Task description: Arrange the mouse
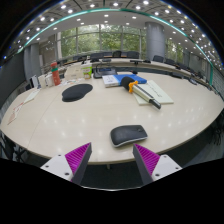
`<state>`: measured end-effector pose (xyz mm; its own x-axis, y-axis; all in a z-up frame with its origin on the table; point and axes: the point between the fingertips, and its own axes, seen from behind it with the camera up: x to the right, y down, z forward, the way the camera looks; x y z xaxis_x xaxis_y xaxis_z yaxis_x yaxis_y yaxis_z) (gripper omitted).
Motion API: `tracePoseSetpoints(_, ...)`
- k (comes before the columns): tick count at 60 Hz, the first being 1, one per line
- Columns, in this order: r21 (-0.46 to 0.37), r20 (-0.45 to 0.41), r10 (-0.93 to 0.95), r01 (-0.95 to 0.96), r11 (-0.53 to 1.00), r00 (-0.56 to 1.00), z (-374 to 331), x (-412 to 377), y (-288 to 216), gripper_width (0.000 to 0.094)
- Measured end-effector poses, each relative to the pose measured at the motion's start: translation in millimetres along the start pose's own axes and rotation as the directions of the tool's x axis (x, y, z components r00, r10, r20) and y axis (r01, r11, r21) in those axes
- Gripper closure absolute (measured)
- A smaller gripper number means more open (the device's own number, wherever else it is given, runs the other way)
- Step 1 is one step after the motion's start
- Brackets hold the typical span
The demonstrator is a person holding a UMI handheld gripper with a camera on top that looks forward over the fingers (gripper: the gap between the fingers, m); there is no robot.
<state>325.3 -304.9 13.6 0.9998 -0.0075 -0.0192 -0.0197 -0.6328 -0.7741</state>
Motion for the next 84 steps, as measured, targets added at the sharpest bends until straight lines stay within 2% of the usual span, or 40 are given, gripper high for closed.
tracePoseSetpoints(9,-0.042,0.018,0.025,-0.024,0.999,1.000,29.0,10.8,2.9,0.0088)
tracePoseSetpoints(29,-0.031,0.047,0.035,-0.034,0.999,0.998,82.5,18.5,-40.1,0.0096)
tracePoseSetpoints(31,-0.035,0.043,0.037,-0.036,0.999,0.998,88.4,19.1,-43.4,0.0118)
tracePoseSetpoints(34,-0.035,0.027,0.028,-0.027,0.999,0.999,96.7,22.2,-48.1,0.0212)
tracePoseSetpoints(38,-0.036,-0.002,0.003,-0.003,0.999,1.000,104.9,29.0,-52.5,0.0440)
tracePoseSetpoints(39,-0.036,-0.004,-0.004,0.004,0.999,1.000,106.5,29.3,-53.3,0.0462)
tracePoseSetpoints(56,-0.077,-0.033,-0.041,0.038,0.996,0.999,108.5,25.7,-58.8,0.0601)
tracePoseSetpoints(62,-0.051,-0.075,-0.050,0.047,0.998,0.996,102.2,19.5,-87.2,0.0616)
tracePoseSetpoints(68,0.008,-0.103,-0.013,0.014,1.000,0.995,89.2,2.9,-140.7,0.0617)
tracePoseSetpoints(74,0.081,-0.101,-0.017,0.025,0.996,0.995,88.0,-27.2,-203.7,0.0617)
tracePoseSetpoints(84,0.122,-0.051,-0.052,0.058,0.991,0.997,135.0,-99.1,-275.6,0.0617)
